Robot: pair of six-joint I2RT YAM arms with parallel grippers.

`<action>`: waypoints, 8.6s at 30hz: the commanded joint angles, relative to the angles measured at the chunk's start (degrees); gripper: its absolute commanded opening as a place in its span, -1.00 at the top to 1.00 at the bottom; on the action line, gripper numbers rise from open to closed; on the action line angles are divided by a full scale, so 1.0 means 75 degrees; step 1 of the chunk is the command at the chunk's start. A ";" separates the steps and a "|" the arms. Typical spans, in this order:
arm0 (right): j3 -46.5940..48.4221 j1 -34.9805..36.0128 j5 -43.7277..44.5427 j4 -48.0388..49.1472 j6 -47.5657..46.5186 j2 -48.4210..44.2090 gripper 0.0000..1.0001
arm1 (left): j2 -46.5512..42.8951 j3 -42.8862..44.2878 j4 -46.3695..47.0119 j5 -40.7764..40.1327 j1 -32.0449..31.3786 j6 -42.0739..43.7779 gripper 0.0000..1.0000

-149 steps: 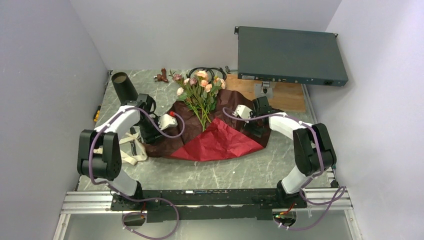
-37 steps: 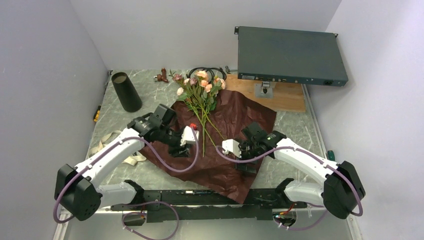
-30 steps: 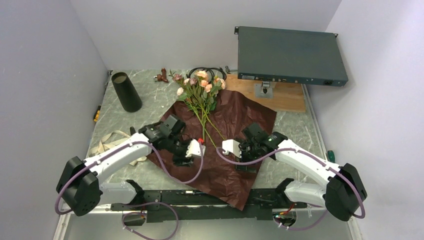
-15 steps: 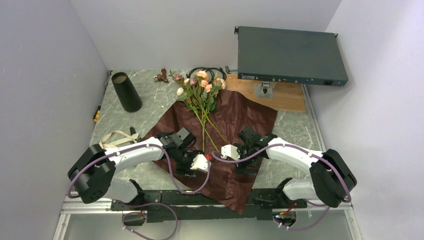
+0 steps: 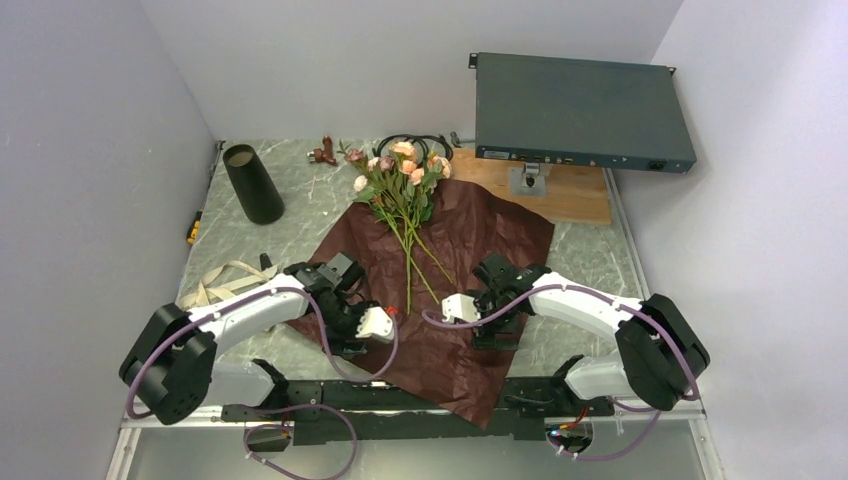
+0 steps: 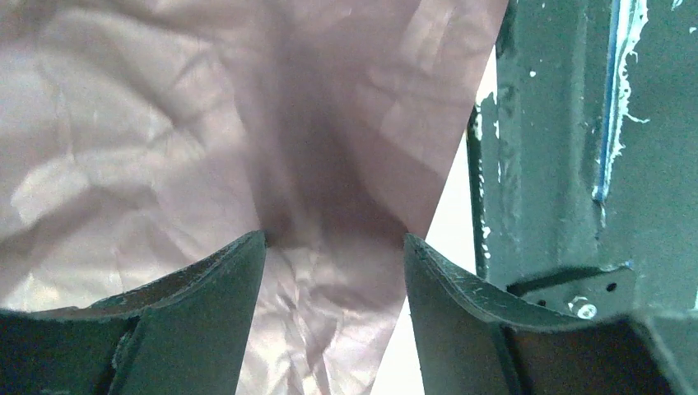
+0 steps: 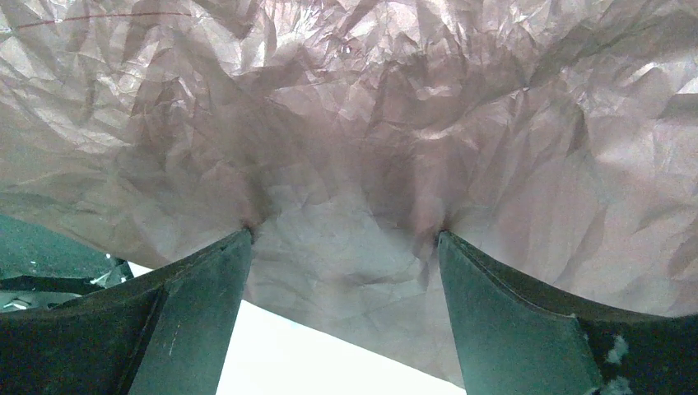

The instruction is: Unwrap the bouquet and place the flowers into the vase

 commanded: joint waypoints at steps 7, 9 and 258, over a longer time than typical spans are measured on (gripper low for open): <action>0.0346 -0.0445 0.0084 -0.1430 0.0125 0.0381 -0.69 | -0.0414 0.0097 -0.1329 -0.0327 0.1705 0.0708 -0.33; 0.0648 -0.0787 0.0028 -0.1646 0.0158 0.0308 -0.68 | -0.0482 0.0104 -0.1344 -0.0457 0.2103 0.0783 -0.33; 0.6353 -0.0323 0.1006 0.2036 0.7261 0.2321 -0.94 | 0.2416 0.9642 -0.0207 -0.0184 0.8114 -0.7716 -0.50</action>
